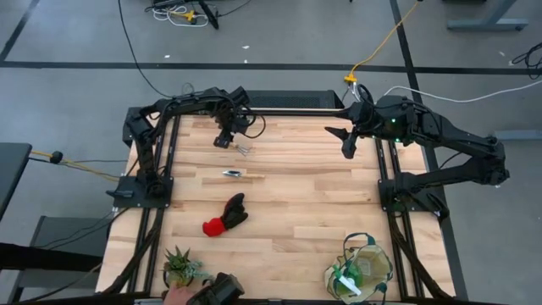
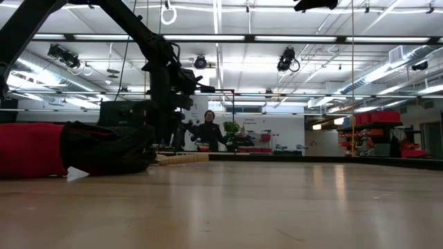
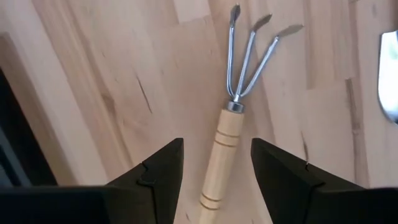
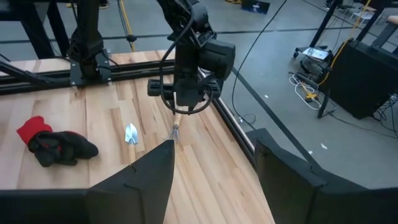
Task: Pick & Place Garden tools in Gardening bag
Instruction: Put the brown hand rake into the gardening bag
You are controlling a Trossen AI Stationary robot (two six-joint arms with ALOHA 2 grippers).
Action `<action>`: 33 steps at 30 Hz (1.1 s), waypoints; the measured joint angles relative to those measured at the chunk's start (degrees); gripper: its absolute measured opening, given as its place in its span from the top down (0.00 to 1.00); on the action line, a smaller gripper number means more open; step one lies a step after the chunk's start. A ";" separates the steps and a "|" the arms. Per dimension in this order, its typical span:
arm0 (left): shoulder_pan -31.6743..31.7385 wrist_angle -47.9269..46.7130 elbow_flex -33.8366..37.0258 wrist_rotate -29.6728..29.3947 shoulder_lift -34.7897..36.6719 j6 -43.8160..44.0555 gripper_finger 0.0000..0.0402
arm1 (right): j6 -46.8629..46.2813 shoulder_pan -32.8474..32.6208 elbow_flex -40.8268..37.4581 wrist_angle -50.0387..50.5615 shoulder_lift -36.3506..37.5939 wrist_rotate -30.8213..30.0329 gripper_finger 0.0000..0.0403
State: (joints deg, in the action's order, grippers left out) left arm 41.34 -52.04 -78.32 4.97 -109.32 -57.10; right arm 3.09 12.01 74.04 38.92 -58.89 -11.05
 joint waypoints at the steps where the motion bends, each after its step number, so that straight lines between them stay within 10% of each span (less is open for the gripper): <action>1: 0.00 -0.13 0.00 0.00 0.00 0.41 0.51 | 0.00 0.00 0.00 0.00 0.00 0.02 0.44; 33: -1.56 6.69 7.81 -3.67 7.85 0.26 0.51 | 0.01 0.00 0.00 0.00 0.00 -0.02 0.44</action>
State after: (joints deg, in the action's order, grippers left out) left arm 39.78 -45.35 -70.51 1.31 -101.47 -56.84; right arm 3.10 12.01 74.04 38.92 -58.89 -11.07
